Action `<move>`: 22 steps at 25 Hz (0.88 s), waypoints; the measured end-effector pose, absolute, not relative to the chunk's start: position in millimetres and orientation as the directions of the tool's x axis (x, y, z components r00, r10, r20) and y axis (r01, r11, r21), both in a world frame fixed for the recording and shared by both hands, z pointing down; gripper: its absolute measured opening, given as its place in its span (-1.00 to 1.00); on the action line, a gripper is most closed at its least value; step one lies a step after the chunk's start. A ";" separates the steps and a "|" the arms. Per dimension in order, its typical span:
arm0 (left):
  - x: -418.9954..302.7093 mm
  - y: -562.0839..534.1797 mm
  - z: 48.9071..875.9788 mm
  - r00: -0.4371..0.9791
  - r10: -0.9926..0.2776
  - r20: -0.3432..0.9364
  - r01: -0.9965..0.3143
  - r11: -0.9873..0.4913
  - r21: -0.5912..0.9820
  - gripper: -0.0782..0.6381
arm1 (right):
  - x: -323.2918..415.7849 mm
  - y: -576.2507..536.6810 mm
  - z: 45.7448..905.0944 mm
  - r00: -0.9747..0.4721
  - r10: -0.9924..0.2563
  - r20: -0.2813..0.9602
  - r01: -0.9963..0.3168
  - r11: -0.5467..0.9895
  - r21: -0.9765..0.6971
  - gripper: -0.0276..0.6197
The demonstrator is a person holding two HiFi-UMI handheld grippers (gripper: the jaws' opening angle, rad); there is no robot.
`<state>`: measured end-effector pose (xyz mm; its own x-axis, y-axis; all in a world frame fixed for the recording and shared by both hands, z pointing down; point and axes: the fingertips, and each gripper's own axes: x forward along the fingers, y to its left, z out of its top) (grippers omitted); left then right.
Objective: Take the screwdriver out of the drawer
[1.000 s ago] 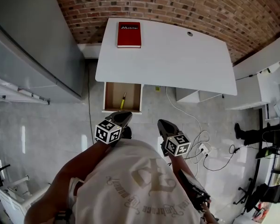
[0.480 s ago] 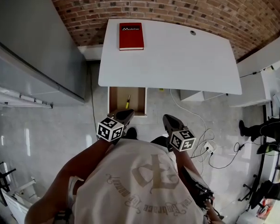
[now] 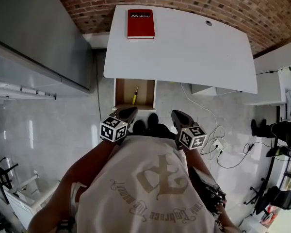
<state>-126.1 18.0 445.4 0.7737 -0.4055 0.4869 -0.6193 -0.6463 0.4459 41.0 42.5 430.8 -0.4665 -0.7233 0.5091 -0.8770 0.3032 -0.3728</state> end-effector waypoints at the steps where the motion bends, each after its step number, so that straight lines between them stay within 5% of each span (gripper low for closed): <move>1: -125.7 18.5 447.2 0.768 -0.413 0.490 -0.628 -0.637 0.447 -0.76 | 42.3 40.9 433.5 -0.475 -0.716 0.512 -0.873 0.309 -0.378 -0.90; 22: -132.7 -31.0 451.2 0.615 -0.528 0.585 -0.782 -0.499 0.372 -0.76 | 11.4 -40.6 467.3 -0.696 -0.523 0.492 -0.718 0.512 -0.471 -0.90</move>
